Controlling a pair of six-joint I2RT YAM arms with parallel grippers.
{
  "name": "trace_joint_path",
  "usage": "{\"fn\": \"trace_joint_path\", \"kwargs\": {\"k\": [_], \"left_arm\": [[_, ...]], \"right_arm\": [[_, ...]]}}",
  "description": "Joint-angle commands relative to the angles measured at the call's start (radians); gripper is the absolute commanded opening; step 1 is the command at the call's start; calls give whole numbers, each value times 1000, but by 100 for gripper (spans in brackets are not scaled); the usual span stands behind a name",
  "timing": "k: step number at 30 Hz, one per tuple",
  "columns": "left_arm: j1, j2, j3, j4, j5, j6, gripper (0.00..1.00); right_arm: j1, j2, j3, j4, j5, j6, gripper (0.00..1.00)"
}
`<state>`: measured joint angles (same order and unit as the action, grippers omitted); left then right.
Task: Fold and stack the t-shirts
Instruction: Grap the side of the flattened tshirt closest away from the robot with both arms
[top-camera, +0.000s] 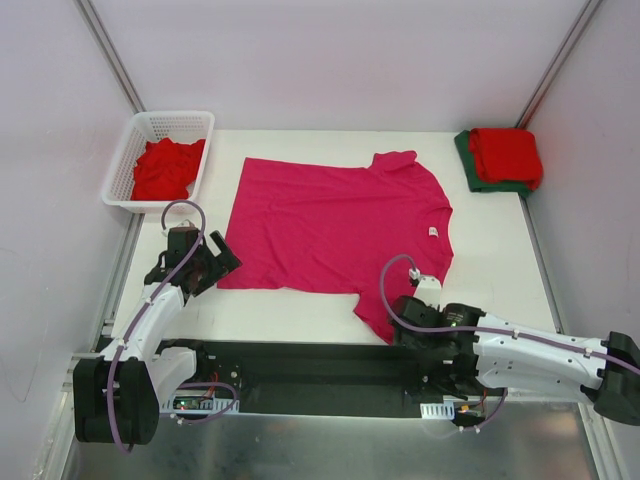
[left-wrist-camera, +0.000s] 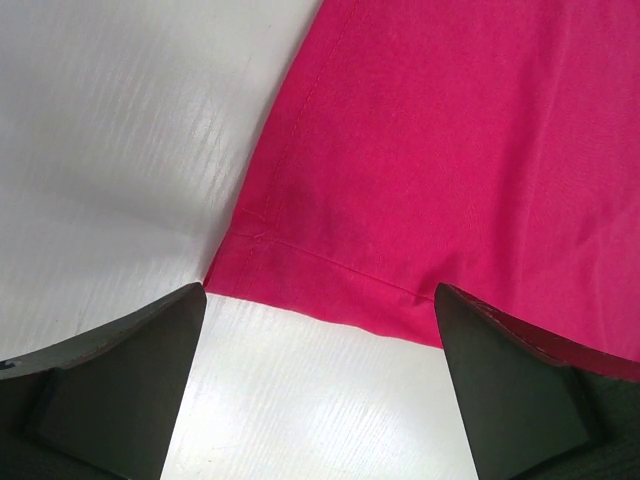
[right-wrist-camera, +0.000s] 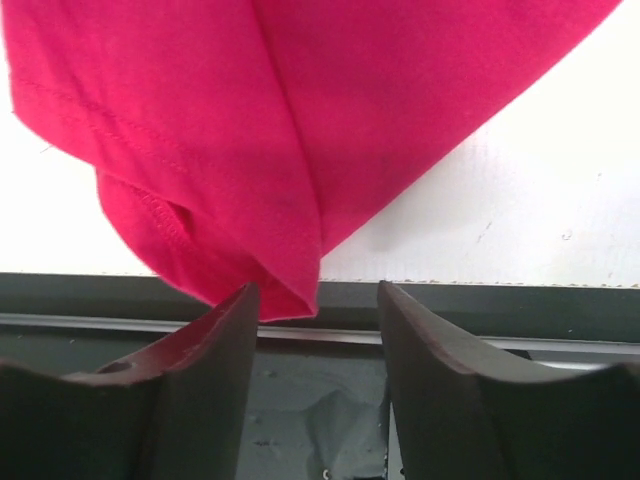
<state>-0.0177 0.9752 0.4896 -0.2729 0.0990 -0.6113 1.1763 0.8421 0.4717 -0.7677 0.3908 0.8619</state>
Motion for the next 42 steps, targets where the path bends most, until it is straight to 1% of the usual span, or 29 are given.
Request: {"fn": "trace_joint_path", "kwargs": {"k": [1,6,10,17,18,20,21,23,24,25,42], "left_arm": [[5,3,32,17,13,19,99],[5,0,32,17,11,19,99],[7,-3,27,17,10,19,99],[5,-1,30,18,2,22,99],[7,0,30,17,2,22,99],[7,-1,30,17,-2,24,99],[5,-3,30,17,-5,24,99],[5,-4,30,17,-7,24,99],[5,-4,30,15,-7,25,99],[7,-4,30,17,-8,27,99],[7,8,34,-41,-47,22,99]], "right_arm": [[6,0,-5,5,49,52,50],[5,14,-1,8,49,48,47],[5,23,-4,21,46,45,41],[6,46,-10,41,25,39,34],[5,48,-10,42,22,37,31],[6,46,-10,45,22,35,27],[6,46,-11,44,22,35,20],[6,48,-10,42,20,37,10],[5,49,-10,44,20,34,3],[6,49,-10,44,19,32,1],[5,72,10,39,22,3,1]]}}
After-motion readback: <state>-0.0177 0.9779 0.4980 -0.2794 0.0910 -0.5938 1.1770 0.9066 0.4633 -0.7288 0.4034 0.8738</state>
